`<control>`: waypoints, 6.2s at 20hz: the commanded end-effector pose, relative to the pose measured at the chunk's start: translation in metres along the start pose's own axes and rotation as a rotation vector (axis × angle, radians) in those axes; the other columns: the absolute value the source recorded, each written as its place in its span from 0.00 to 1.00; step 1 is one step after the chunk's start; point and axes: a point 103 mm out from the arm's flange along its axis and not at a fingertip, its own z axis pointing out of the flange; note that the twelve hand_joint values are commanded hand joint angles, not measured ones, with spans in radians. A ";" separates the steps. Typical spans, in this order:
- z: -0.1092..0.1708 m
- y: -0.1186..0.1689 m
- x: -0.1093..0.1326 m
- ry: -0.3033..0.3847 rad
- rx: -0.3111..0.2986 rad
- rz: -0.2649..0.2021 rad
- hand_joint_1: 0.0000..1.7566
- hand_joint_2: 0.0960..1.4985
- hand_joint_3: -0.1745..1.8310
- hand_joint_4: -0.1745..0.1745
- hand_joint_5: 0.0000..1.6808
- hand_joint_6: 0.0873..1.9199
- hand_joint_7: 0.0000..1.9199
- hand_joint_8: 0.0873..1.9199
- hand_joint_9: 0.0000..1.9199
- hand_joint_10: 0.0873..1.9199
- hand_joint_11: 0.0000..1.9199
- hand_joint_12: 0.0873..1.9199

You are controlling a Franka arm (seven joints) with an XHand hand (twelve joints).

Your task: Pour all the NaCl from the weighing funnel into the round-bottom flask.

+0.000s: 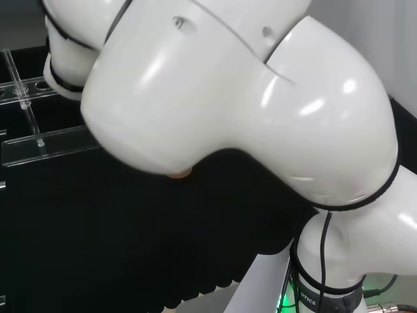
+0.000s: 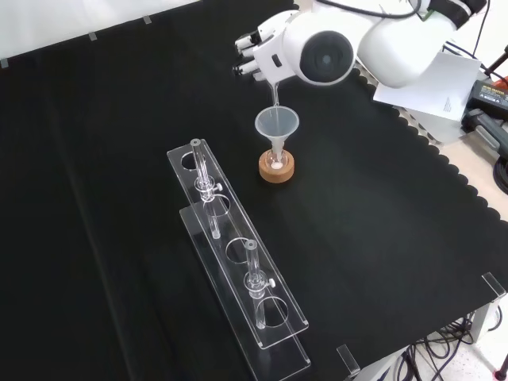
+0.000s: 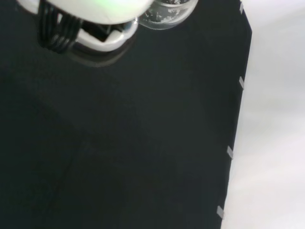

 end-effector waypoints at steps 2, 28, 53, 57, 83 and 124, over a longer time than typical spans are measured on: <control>-0.015 -0.001 0.012 -0.072 -0.014 -0.006 0.65 0.38 0.43 1.00 0.77 0.30 0.29 0.31 0.51 0.09 0.45 0.50; -0.023 -0.004 0.013 -0.244 -0.063 0.024 0.65 0.38 0.43 1.00 0.77 0.31 0.29 0.31 0.51 0.09 0.45 0.49; -0.029 -0.008 0.017 -0.322 -0.071 0.054 0.65 0.38 0.44 1.00 0.77 0.31 0.29 0.31 0.51 0.09 0.45 0.49; -0.028 -0.008 0.016 -0.309 -0.074 0.049 0.65 0.38 0.44 1.00 0.77 0.30 0.29 0.31 0.51 0.09 0.45 0.49; -0.021 -0.007 -0.005 0.237 -0.018 -0.032 0.65 0.38 0.44 1.00 0.77 0.31 0.29 0.31 0.51 0.09 0.45 0.49; 0.050 0.009 -0.068 0.805 0.059 0.059 0.65 0.38 0.43 1.00 0.77 0.31 0.29 0.31 0.50 0.09 0.44 0.49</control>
